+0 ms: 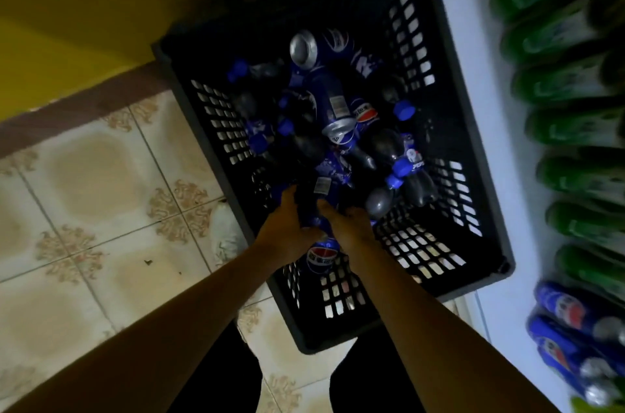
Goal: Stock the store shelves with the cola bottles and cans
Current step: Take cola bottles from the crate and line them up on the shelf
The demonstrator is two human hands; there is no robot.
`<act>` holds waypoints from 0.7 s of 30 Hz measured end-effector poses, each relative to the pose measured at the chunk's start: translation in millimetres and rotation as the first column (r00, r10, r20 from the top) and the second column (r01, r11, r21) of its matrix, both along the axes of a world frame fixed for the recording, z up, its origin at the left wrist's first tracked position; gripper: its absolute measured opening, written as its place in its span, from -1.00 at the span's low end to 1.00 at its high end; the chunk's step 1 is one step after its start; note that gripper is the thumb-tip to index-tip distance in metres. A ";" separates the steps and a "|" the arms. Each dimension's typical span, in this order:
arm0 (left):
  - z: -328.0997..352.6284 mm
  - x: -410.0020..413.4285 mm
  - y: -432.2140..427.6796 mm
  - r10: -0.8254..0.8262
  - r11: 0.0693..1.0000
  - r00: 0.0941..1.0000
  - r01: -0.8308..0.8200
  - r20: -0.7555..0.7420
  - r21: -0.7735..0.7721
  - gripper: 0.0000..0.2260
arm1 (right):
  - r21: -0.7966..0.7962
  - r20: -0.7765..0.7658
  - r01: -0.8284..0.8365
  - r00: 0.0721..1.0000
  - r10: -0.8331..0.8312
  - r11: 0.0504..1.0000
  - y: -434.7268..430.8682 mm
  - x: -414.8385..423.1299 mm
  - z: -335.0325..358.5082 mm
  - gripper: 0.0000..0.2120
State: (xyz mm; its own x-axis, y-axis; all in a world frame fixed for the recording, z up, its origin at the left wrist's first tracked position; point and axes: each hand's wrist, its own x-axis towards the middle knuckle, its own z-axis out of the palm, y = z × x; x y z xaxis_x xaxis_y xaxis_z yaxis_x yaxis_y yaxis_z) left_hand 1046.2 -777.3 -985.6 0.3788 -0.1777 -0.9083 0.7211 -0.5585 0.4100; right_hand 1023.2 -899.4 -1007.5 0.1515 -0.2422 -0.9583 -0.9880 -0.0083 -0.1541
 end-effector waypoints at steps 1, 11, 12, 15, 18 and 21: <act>-10.7 -0.9 -2.9 -0.014 1.000 1.000 0.014 -0.018 0.011 -0.16 | -0.008 0.011 0.008 1.000 -0.008 1.000 3.3 -2.1 -13.5 -0.35; -1.3 -5.1 -8.0 -0.010 0.999 0.996 0.006 -0.093 -0.042 -0.17 | 0.030 -0.092 -0.018 0.996 0.021 0.999 -14.6 15.6 -11.5 -0.48; 15.0 -4.2 -6.8 -0.056 0.998 0.997 0.054 -0.060 -0.046 -0.16 | 0.035 -0.105 -0.015 0.994 0.019 0.999 -19.2 18.4 4.3 -0.50; 77.4 3.6 -3.7 -0.319 0.947 0.940 0.319 0.123 0.016 -0.07 | 0.059 -0.086 -0.061 0.994 0.066 0.996 -32.4 22.3 64.2 -0.50; 157.8 18.0 -2.8 -0.548 0.833 0.783 0.544 0.293 0.106 -0.08 | 0.040 0.008 -0.255 0.967 0.255 0.966 -44.5 30.3 151.0 -0.45; 242.9 35.1 -3.4 -0.584 0.793 0.717 0.604 0.380 0.081 -0.12 | -0.078 0.060 -0.582 0.808 0.586 0.810 -55.5 42.2 262.5 -0.25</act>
State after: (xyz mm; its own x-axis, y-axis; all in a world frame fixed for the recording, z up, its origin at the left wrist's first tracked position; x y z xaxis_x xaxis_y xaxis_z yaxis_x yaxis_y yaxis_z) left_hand 1081.3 -780.7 -742.7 0.4813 -0.5181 -0.7070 0.0365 -0.7941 0.6067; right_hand 1065.4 -954.8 -745.0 0.3536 -0.1345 -0.9257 -0.7788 -0.5905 -0.2118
